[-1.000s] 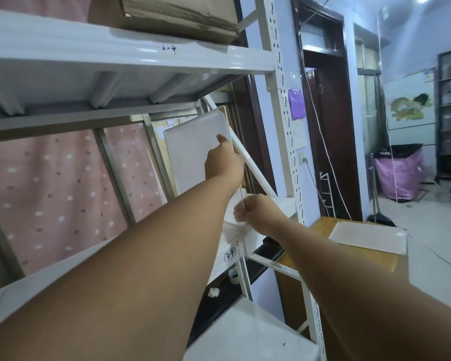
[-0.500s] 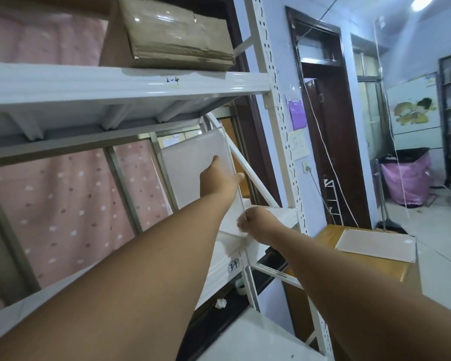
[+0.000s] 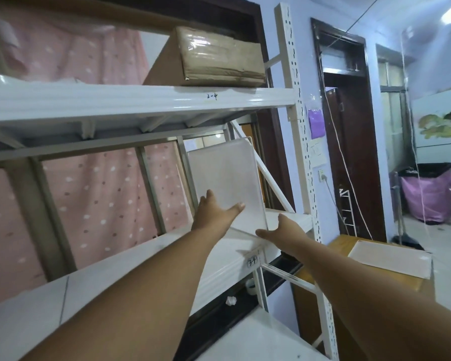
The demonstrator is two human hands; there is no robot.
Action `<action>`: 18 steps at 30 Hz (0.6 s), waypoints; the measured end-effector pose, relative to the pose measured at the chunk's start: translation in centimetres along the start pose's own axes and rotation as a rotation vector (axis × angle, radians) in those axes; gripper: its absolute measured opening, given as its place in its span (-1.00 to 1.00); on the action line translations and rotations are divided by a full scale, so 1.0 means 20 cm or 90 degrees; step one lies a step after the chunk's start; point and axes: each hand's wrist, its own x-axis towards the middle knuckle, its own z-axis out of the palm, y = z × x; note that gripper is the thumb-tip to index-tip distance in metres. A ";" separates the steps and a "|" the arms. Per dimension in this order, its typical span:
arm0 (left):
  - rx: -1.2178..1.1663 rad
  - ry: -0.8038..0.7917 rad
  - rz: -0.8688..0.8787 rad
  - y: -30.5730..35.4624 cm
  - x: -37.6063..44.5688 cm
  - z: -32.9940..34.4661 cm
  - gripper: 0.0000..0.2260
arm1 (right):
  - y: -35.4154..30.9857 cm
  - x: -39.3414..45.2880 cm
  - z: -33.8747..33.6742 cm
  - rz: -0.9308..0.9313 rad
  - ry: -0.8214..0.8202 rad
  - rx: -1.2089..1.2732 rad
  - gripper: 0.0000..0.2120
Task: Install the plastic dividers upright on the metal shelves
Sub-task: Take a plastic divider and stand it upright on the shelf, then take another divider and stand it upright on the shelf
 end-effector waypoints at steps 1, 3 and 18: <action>0.002 -0.006 -0.007 -0.05 -0.04 -0.03 0.02 | -0.01 -0.03 -0.02 0.003 0.001 -0.012 -0.15; 0.020 -0.008 -0.025 -0.14 -0.12 -0.08 0.03 | -0.03 -0.08 -0.05 0.007 0.006 -0.030 -0.10; 0.149 0.025 -0.160 -0.87 -0.79 -1.14 -0.09 | -0.59 -0.73 0.09 -0.109 -0.119 -0.238 -0.20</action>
